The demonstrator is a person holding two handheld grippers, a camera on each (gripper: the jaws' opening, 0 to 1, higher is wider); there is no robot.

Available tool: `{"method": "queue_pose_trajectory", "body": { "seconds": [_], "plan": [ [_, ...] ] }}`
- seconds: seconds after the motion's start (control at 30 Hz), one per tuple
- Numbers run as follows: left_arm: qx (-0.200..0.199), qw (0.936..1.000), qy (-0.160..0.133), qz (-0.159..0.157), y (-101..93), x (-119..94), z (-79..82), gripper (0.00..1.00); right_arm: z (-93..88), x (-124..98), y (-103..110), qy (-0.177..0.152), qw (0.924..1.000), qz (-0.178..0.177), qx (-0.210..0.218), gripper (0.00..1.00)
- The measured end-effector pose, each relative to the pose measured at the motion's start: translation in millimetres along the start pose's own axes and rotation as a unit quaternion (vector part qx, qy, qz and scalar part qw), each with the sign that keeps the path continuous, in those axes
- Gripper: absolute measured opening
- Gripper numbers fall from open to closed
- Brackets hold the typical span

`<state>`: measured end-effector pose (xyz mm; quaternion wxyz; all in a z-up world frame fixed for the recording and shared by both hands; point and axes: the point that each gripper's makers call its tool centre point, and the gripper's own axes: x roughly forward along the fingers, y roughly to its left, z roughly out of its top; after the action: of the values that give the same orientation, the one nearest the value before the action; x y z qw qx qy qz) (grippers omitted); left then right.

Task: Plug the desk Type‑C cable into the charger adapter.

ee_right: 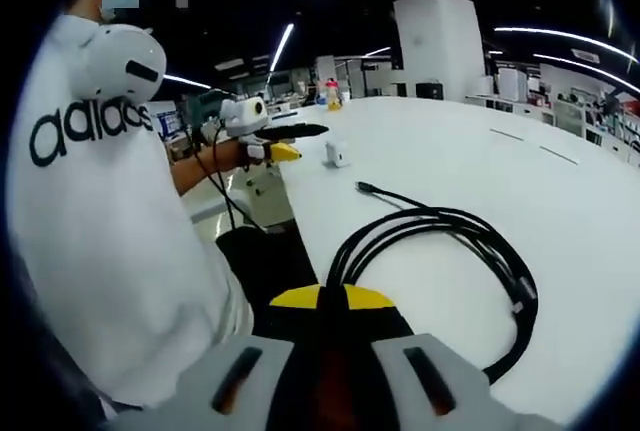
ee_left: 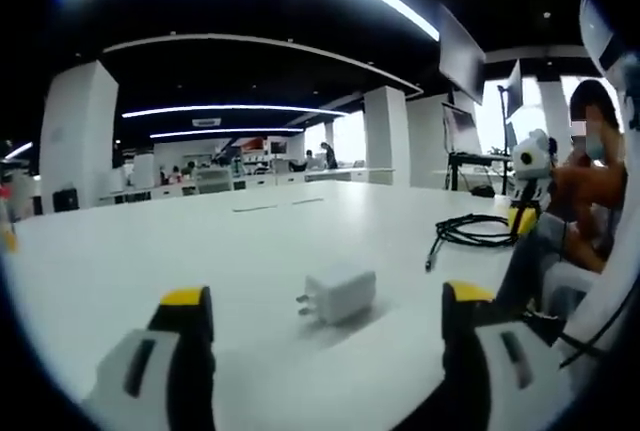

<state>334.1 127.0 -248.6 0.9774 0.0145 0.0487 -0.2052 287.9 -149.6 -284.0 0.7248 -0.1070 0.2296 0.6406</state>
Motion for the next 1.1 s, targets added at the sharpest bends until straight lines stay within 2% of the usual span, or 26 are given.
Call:
{"method": "queue_pose_trajectory", "body": {
  "seconds": [0.03,0.13,0.3,0.6,0.77,0.9,1.1],
  "plan": [
    [-0.017,0.9998,-0.012,-0.004,-1.7,0,2.7,0.94,0.0,0,0,0.001,1.0,-0.001,-0.008,0.05],
    [-0.017,0.9998,-0.011,-0.004,-2.5,1,2.0,0.93,-0.5,0,0,0.003,0.9999,-0.002,-0.011,0.05],
    [-0.019,0.9997,-0.012,-0.009,-3.0,1,0.1,0.91,7.0,-3,-3,-0.017,0.9998,-0.004,-0.013,0.07],
    [0.027,0.9985,-0.025,-0.041,-7.6,4,7.5,0.65,25.2,-3,-12,-0.054,0.998,-0.02,-0.026,0.1],
    [0.062,0.9956,-0.014,-0.069,-11.4,11,8.0,0.55,41.9,12,-17,-0.072,0.9962,-0.021,-0.044,0.11],
    [0.079,0.9935,-0.003,-0.082,-9.9,14,6.1,0.46,50.0,25,-19,-0.073,0.9957,-0.012,-0.055,0.12],
    [0.094,0.9904,0.008,-0.1,-3.6,18,5.5,0.41,64.9,44,-20,-0.077,0.9943,0.006,-0.075,0.13]
  ]
}}
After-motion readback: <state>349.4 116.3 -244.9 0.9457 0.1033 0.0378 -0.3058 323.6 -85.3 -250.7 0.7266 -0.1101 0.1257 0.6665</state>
